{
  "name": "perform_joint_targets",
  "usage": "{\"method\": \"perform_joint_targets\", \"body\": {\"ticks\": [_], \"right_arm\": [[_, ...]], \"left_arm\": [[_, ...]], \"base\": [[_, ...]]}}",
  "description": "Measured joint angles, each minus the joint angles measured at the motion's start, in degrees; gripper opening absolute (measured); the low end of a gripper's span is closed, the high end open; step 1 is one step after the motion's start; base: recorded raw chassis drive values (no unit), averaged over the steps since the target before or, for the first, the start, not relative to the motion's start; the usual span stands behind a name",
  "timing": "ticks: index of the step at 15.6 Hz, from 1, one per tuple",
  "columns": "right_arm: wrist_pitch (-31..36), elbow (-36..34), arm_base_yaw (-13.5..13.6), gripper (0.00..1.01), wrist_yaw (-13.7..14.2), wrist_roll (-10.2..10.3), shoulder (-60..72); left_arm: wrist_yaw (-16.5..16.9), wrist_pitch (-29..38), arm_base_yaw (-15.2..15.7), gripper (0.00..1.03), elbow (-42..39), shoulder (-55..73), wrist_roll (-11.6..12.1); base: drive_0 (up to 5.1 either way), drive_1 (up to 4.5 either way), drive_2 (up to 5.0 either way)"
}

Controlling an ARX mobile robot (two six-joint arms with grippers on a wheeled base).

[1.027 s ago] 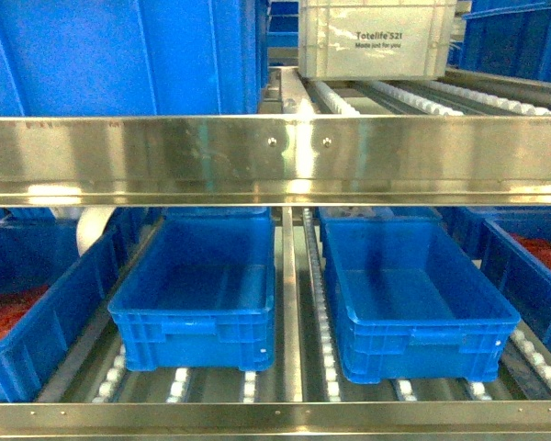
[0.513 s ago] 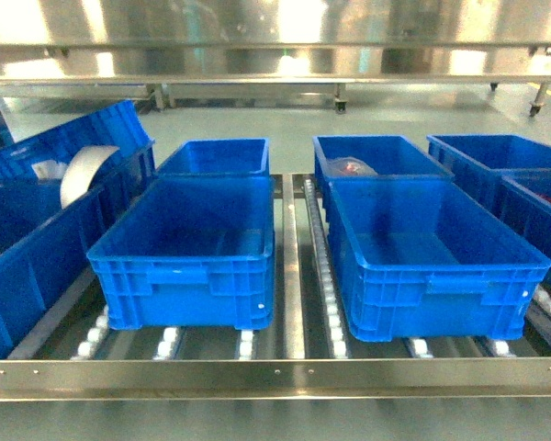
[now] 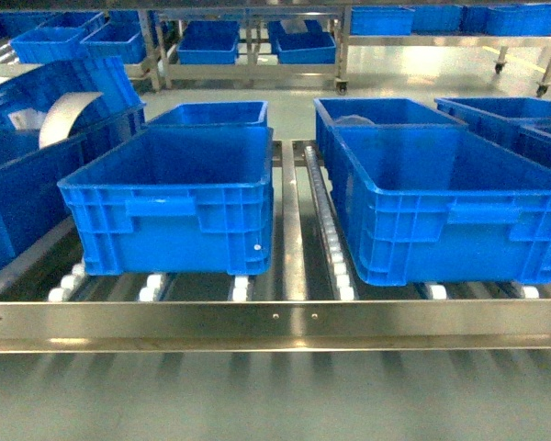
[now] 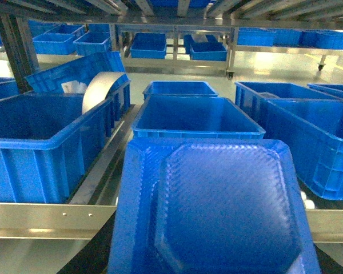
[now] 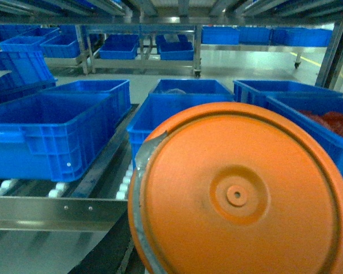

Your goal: Sort blue parts and orange caps into right shelf containers

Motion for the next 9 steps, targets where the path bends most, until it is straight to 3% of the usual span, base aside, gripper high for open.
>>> {"method": "perform_joint_targets", "body": {"ticks": [9], "right_arm": [[0.0, 0.0, 0.0, 0.44, 0.0, 0.0, 0.0]], "left_arm": [[0.0, -0.1, 0.0, 0.41, 0.0, 0.0, 0.0]], "base": [[0.0, 0.00, 0.0]]}}
